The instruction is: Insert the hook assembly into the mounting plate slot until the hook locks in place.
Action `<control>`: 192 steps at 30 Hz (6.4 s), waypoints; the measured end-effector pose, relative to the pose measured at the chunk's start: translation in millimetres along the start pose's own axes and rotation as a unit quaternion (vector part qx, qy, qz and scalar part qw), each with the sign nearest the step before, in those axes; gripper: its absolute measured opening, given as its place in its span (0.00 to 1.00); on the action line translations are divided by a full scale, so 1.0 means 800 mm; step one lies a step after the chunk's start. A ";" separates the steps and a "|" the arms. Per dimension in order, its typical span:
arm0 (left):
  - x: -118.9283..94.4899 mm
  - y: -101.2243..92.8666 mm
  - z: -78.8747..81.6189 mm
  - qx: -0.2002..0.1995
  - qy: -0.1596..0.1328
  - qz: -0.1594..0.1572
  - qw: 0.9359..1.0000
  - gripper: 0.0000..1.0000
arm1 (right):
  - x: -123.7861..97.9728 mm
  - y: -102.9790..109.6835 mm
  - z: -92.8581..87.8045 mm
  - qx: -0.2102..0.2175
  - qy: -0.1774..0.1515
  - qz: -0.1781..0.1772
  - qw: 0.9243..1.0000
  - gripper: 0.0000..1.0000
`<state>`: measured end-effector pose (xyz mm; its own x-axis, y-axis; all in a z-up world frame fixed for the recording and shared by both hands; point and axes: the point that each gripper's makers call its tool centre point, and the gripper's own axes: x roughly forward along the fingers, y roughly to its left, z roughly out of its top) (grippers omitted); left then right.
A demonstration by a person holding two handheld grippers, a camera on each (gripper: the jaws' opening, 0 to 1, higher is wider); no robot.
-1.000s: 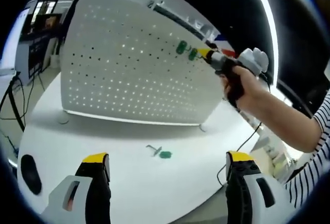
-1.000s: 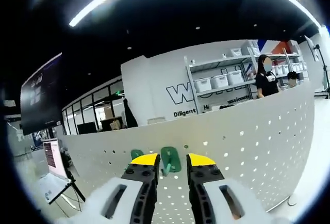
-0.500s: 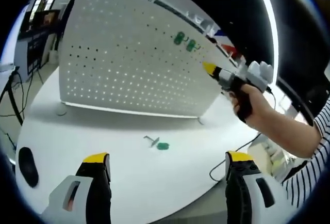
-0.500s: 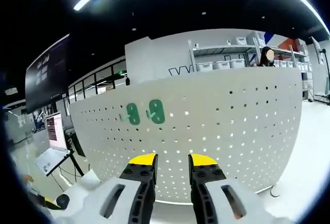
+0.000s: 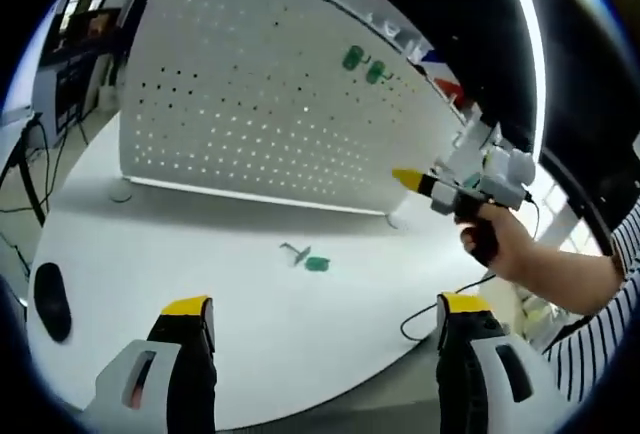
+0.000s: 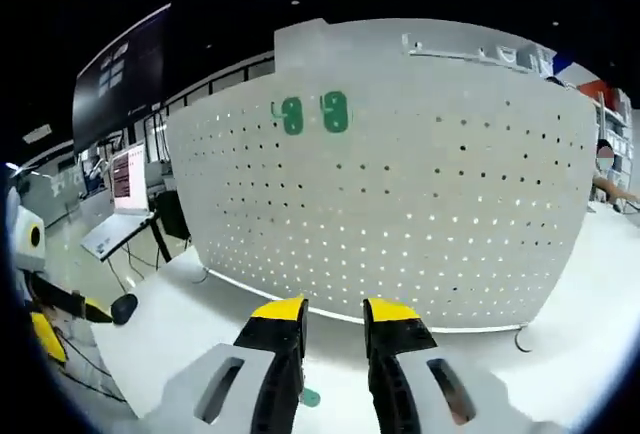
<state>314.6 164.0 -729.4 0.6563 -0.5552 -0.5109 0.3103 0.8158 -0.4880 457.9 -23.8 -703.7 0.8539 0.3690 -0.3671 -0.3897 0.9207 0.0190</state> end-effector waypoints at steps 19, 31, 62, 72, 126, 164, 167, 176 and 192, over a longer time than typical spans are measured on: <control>-0.011 0.016 -0.033 -0.012 0.053 0.013 0.998 0.96 | -0.041 0.026 -0.112 -0.052 0.087 0.050 0.994 0.19; -0.005 0.021 -0.045 -0.011 0.080 0.015 0.997 0.96 | -0.073 0.040 -0.168 -0.027 0.156 0.093 0.983 0.20; -0.001 0.038 -0.070 -0.009 0.116 0.046 0.992 0.96 | -0.075 0.053 -0.226 -0.068 0.237 0.145 0.958 0.24; 0.000 0.042 -0.075 -0.016 0.116 0.047 0.992 0.96 | -0.039 0.070 -0.212 -0.099 0.238 0.172 0.951 0.23; 0.002 0.069 -0.057 -0.030 0.105 0.052 0.993 0.88 | 0.087 0.058 -0.176 -0.058 0.260 0.144 0.953 0.00; 0.029 -0.007 -0.028 0.008 0.093 -0.017 0.995 0.83 | -0.014 0.136 -0.047 0.193 0.102 0.172 0.961 0.00; 0.030 -0.010 -0.029 0.008 0.094 -0.023 0.995 0.81 | -0.022 0.145 -0.045 0.212 0.097 0.178 0.956 0.00; 0.038 -0.020 -0.029 0.009 0.099 -0.040 0.994 0.76 | -0.042 0.168 -0.032 0.269 0.079 0.192 0.941 0.00; 0.042 -0.028 -0.014 0.006 0.076 -0.075 0.994 0.53 | -0.063 0.213 -0.018 0.265 0.070 0.235 0.932 0.00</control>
<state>322.0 124.7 -743.8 0.4900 -0.6887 -0.5344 0.4060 0.7228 -0.5593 343.6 112.4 -695.3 0.5636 0.7617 -0.3196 -0.4521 0.6082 0.6524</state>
